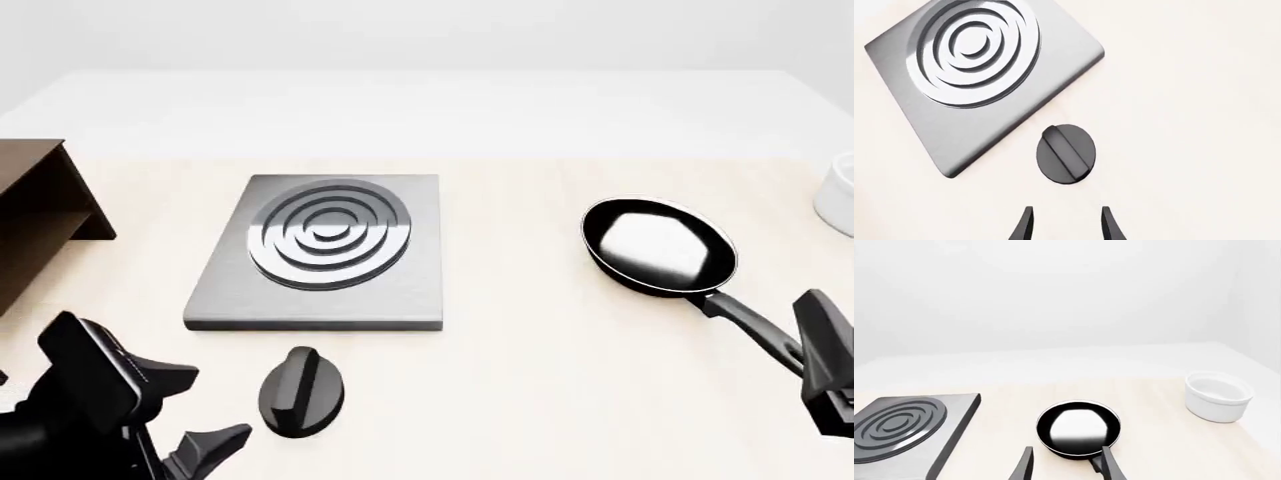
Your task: Turn on the stove and put the frying pan on it.
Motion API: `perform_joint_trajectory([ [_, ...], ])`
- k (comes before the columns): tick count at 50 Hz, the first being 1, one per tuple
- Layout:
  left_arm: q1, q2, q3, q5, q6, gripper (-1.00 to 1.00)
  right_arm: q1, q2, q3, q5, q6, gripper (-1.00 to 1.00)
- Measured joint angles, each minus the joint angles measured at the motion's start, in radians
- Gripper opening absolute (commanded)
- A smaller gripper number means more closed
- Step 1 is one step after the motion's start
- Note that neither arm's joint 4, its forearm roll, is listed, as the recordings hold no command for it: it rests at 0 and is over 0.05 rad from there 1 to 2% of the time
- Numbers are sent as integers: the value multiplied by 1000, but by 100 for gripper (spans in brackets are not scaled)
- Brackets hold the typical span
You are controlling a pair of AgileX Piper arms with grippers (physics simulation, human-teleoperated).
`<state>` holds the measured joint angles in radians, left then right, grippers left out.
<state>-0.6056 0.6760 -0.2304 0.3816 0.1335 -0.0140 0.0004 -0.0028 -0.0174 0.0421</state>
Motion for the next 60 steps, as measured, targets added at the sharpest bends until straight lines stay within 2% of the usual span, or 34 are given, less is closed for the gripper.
perform_joint_trajectory([
  [16,-8,150,46,-173,14,100,0,0,0,1,-4,100],
  [60,-66,554,59,-555,13,100,1,0,0,7,-18,100],
])
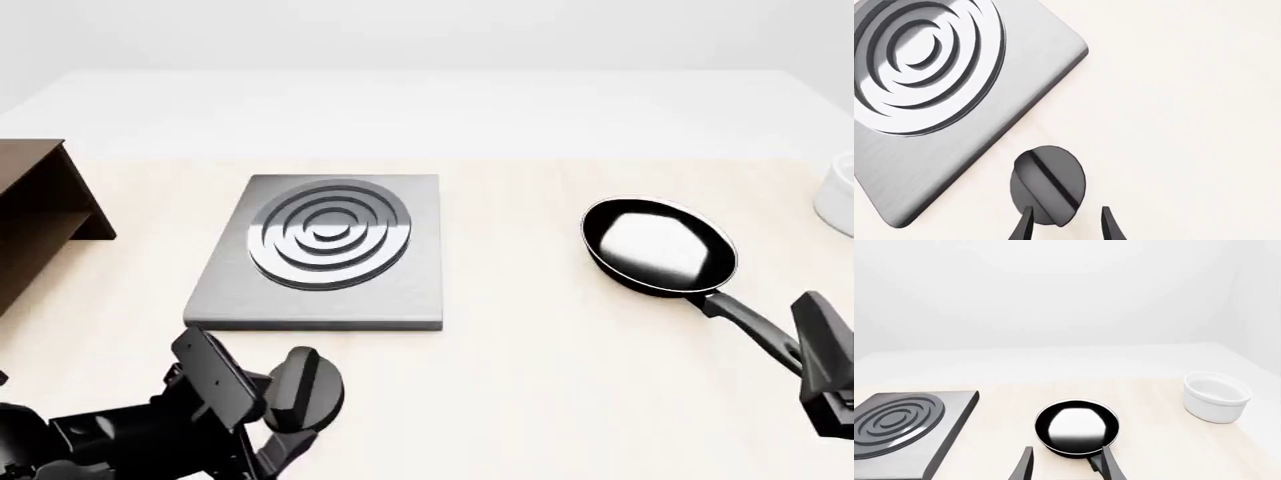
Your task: Turn on the stove and put the frying pan on it.
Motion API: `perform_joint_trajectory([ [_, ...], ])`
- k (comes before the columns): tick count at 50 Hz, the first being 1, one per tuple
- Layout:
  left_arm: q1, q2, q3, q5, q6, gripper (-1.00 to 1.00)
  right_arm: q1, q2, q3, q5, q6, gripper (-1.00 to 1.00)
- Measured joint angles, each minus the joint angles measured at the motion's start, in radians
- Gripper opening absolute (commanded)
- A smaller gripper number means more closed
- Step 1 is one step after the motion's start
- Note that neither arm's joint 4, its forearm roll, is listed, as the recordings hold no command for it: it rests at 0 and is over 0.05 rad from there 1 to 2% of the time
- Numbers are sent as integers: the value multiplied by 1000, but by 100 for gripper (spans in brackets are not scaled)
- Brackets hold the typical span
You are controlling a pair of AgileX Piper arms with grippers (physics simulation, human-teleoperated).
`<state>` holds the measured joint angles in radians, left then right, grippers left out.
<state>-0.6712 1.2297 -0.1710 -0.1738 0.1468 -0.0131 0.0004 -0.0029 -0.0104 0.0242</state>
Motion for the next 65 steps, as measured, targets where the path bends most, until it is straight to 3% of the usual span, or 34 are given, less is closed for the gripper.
perform_joint_trajectory([
  [14,-4,101,12,-97,3,100,0,0,0,1,-3,100],
  [30,-35,149,13,-134,-6,100,-1,0,0,0,-1,100],
  [65,-178,77,-64,-1,-51,100,-3,0,0,-2,6,100],
])
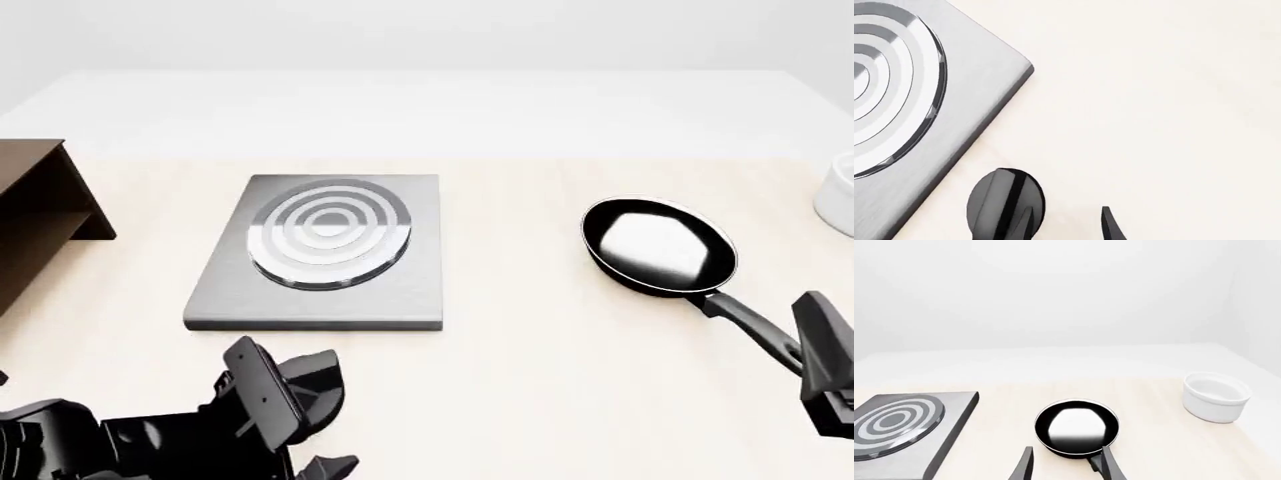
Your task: Turn on the stove and put the frying pan on it.
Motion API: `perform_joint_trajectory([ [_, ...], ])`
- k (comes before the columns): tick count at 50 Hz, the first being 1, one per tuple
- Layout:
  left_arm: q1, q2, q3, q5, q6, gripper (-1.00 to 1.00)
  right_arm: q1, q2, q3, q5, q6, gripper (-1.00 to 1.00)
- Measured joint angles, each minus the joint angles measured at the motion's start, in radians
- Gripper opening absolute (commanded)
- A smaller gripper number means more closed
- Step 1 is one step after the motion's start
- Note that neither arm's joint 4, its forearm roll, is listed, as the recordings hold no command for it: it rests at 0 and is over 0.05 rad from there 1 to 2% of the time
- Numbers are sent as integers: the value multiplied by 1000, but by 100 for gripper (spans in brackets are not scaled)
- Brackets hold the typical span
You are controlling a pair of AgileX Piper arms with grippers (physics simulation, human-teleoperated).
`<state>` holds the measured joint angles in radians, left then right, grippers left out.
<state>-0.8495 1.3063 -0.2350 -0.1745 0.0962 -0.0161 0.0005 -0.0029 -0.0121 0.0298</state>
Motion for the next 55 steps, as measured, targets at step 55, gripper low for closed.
perform_joint_trajectory([
  [55,500,-1175,17,721,22,100,4,1,0,6,-20,100],
])
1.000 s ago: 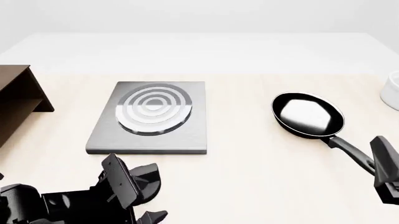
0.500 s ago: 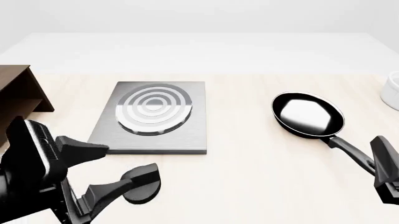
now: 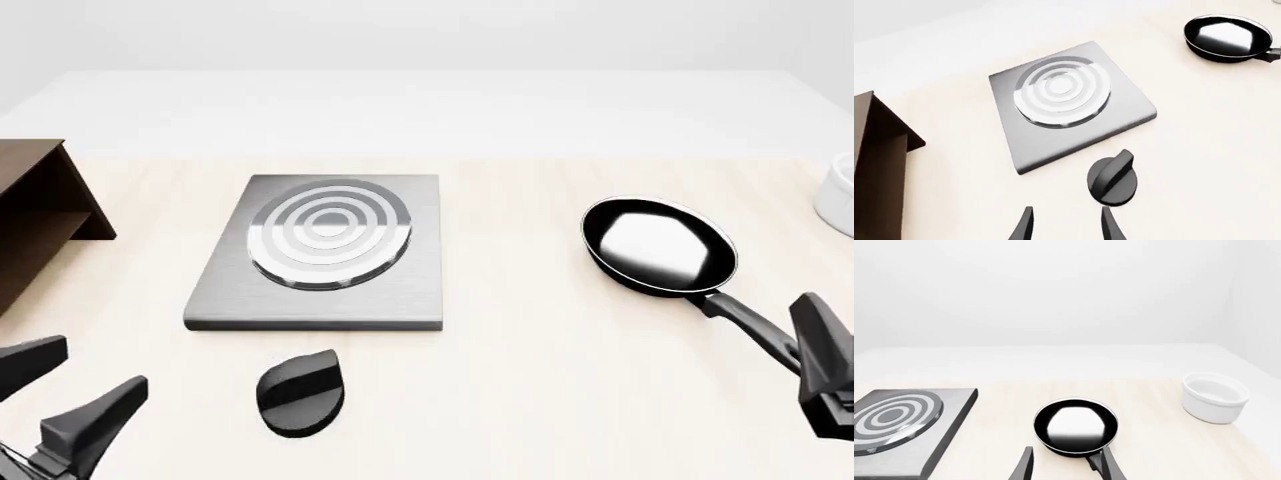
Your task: Turn on the stove and put the frying pan on it.
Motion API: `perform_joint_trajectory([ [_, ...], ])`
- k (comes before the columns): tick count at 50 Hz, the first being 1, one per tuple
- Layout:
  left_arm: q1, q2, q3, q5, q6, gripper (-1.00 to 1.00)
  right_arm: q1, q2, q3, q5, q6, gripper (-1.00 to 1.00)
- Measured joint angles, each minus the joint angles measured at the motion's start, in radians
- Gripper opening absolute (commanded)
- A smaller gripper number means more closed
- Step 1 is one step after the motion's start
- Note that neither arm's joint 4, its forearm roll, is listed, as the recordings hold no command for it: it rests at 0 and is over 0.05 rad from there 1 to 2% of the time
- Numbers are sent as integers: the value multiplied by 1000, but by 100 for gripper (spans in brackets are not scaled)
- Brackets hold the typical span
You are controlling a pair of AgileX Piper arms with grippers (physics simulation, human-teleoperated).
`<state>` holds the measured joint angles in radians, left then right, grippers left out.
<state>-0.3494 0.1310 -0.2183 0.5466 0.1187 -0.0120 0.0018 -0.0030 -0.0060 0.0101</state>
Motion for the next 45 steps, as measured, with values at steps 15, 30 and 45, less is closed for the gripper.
perform_joint_trajectory([
  [15,211,-102,154,-177,-67,100,10,30,1,-15,-22,100],
  [30,277,-125,204,-262,-194,100,11,89,2,-54,-43,100],
  [45,284,-130,215,-253,-255,100,11,113,2,-70,-50,100],
])
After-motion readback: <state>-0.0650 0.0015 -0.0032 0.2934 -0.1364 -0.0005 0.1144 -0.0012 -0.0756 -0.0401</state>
